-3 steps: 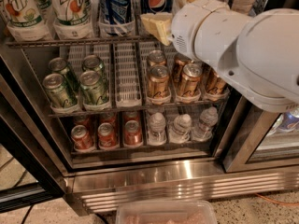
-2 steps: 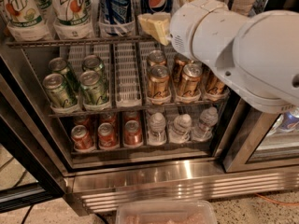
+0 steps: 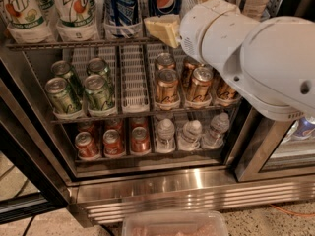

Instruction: Pick pepsi can from top shelf of fridge

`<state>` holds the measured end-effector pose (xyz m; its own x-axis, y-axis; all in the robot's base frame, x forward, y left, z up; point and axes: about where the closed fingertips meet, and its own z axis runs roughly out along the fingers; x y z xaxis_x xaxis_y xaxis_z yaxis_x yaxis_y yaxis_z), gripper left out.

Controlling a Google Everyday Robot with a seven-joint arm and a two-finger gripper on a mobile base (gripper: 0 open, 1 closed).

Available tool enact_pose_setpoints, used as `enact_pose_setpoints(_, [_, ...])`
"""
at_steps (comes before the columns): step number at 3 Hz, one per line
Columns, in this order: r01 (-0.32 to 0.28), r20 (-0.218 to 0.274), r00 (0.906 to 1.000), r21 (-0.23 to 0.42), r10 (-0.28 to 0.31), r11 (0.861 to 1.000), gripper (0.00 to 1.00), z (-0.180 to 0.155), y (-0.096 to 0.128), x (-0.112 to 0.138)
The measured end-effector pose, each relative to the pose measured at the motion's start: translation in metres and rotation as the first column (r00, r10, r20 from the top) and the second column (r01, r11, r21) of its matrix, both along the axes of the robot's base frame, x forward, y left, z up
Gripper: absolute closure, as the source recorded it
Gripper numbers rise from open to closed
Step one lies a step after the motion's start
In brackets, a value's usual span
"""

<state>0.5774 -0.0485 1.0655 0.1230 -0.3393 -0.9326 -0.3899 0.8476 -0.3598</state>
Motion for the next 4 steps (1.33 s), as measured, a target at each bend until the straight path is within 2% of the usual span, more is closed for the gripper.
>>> enact_pose_setpoints(1, [0.017,0.007,0.9998,0.017,-0.017,1.000,0.32,0.001,-0.003,0.005])
enact_pose_setpoints(3, [0.012,0.014,0.9998,0.105,-0.014,0.994,0.32,0.013,0.010,0.012])
enact_pose_setpoints(4, [0.019,0.012,0.9997,0.129,-0.021,0.991,0.32,0.013,0.012,0.013])
